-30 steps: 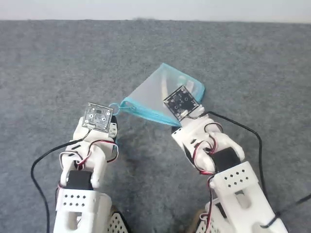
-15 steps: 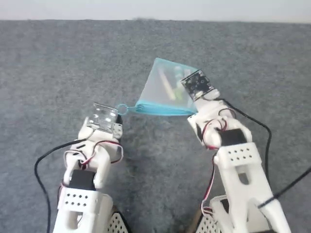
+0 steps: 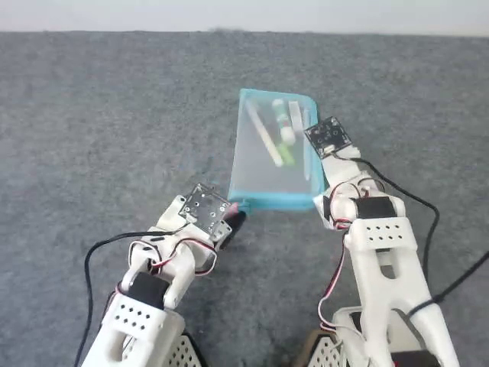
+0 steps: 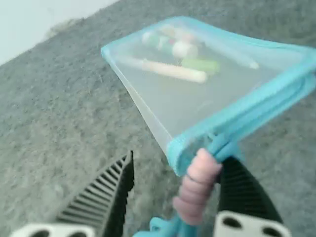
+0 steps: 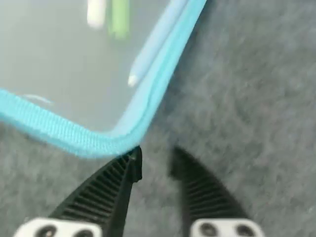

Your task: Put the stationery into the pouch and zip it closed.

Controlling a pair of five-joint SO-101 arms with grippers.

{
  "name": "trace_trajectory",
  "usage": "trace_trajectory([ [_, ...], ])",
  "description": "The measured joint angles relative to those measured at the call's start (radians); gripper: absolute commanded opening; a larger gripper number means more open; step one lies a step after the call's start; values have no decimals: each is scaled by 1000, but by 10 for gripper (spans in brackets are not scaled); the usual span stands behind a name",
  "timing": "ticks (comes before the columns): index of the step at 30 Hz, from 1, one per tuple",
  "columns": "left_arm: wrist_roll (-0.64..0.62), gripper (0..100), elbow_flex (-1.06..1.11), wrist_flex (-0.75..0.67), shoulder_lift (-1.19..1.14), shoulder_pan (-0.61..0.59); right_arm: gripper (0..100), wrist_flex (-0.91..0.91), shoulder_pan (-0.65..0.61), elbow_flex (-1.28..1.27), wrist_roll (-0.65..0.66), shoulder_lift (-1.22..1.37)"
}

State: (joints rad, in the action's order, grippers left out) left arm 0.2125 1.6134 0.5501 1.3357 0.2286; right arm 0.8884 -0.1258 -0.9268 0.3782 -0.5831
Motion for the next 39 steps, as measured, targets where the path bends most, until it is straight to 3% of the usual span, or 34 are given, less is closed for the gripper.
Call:
trace_trajectory([
  [12, 0, 258, 0, 9, 0, 0, 218, 176, -114, 86, -28, 0],
  [18, 0, 250, 0, 9, 0, -9, 0, 229, -120, 150, -77, -25],
  [20, -20, 250, -6, 9, 0, -52, 32, 230, -120, 144, -87, -74],
  [25, -97, 250, -41, 9, 0, -178, 6, 230, -40, 26, -114, -273],
  [30, -106, 250, -46, 9, 0, -204, 7, 216, 80, -152, -117, -509],
  [34, -114, 256, -46, 9, 0, -212, 7, 216, 95, -313, -12, -683],
  [39, -195, 280, -44, 9, 117, -319, 7, 216, 100, -500, 44, -864],
])
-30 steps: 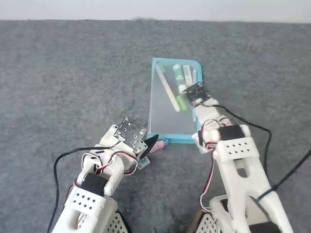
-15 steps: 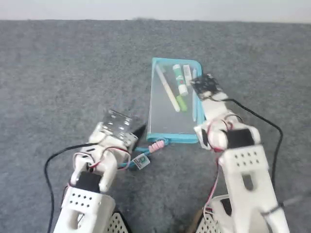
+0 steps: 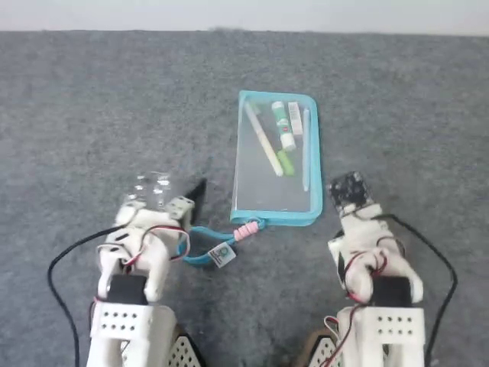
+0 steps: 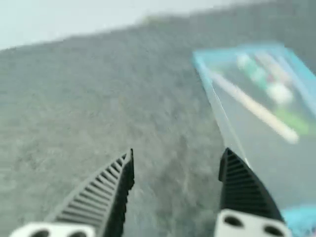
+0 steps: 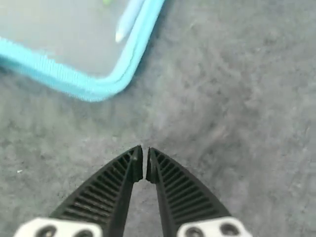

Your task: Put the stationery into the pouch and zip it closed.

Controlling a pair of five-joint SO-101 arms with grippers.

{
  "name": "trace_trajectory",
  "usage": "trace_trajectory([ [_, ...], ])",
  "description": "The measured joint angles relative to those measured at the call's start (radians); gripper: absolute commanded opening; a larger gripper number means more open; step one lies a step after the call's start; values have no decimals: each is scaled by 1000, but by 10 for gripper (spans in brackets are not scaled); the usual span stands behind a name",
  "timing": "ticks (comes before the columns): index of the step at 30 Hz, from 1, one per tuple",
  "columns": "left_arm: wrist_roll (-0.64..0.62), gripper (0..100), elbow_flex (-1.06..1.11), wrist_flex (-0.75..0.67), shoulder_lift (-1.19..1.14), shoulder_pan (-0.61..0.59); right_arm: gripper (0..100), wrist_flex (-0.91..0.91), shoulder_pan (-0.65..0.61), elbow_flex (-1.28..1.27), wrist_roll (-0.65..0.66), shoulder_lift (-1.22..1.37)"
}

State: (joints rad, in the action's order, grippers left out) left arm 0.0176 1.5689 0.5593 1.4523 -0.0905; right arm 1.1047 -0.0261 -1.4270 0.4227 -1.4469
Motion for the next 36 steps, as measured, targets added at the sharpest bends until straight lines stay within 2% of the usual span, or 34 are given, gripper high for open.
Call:
trace_trajectory([
  [5, -8, 279, 101, 0, 218, -12, 7, 3, 2, -144, 9, -173],
  [8, -9, 279, 127, 8, 338, 15, 7, 75, 3, -187, 9, -272],
  [11, -9, 279, 126, 38, 341, 68, 7, 129, 21, -222, 9, -358],
  [16, -9, 279, 126, 216, 339, 78, 7, 129, 121, -236, 9, -359],
  [21, -9, 279, 126, 359, 339, -21, 7, 127, 186, -236, 9, -359],
  [29, -9, 280, 126, 555, 339, -130, 7, 127, 195, -236, 9, -359],
  [36, -9, 280, 126, 578, 339, -226, 7, 127, 195, -236, 9, -359],
])
